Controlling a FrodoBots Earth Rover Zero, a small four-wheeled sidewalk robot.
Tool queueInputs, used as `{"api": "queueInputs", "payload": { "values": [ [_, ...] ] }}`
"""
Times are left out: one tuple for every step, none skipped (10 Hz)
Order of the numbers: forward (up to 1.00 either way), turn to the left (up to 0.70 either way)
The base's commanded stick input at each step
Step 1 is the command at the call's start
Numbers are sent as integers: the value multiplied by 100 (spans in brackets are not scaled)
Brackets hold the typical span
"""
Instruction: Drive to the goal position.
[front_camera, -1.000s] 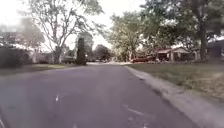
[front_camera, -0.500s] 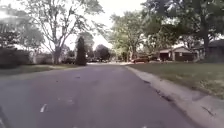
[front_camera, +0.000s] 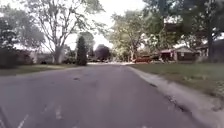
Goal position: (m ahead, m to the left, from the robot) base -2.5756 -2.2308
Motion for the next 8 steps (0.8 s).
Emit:
{"api": "queueInputs", "payload": {
  "values": [
    [85, 0],
    [85, -3],
    [85, -21],
    [85, -34],
    [85, -24],
    [85, -5],
    [85, 0],
    [85, 0]
  ]
}}
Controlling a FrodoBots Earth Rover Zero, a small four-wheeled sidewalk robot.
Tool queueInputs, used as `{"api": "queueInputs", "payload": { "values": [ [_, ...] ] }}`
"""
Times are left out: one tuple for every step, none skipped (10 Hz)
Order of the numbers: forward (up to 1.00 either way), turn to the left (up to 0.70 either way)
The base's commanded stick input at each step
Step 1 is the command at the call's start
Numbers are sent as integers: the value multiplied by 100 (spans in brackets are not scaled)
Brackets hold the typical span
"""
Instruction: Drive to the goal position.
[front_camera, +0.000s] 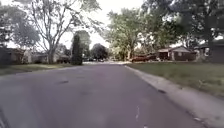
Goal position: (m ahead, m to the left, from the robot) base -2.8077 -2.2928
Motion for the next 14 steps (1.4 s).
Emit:
{"api": "queueInputs", "payload": {
  "values": [
    [85, 0],
    [85, 0],
    [85, 0],
    [85, 0],
    [85, 0],
    [85, 0],
    [85, 0],
    [85, 0],
    [85, 0],
    [85, 0],
    [85, 0],
    [85, 0],
    [85, 0],
    [85, 0]
  ]
}}
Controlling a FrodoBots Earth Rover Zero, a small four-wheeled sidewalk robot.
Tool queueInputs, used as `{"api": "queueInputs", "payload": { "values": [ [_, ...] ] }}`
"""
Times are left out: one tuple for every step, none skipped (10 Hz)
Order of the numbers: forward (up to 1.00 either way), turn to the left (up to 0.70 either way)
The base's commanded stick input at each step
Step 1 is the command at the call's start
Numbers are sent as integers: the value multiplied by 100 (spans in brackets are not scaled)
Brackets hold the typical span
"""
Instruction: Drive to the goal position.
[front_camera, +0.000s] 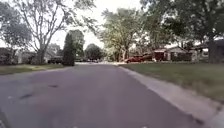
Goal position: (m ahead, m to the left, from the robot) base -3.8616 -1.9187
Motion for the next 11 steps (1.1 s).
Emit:
{"api": "queueInputs", "payload": {
  "values": [
    [85, 0],
    [85, 0],
    [85, 0],
    [85, 0],
    [85, 0],
    [85, 0],
    [85, 0],
    [85, 0],
    [85, 0],
    [85, 0],
    [85, 0]
  ]
}}
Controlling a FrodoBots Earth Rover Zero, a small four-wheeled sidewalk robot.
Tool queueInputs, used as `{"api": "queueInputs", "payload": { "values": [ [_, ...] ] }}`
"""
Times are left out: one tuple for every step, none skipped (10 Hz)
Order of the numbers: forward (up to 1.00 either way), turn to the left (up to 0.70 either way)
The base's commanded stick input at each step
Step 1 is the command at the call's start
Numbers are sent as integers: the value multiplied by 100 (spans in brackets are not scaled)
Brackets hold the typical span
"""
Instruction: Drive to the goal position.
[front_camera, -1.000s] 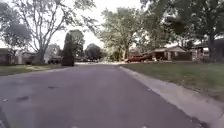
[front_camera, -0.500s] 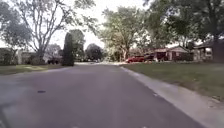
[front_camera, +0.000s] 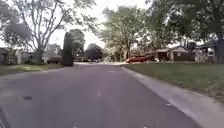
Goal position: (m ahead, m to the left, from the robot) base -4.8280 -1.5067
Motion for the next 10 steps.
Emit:
{"api": "queueInputs", "payload": {
  "values": [
    [85, 0],
    [85, 0],
    [85, 0],
    [85, 0],
    [85, 0],
    [85, 0],
    [85, 0],
    [85, 0],
    [85, 0],
    [85, 0]
  ]
}}
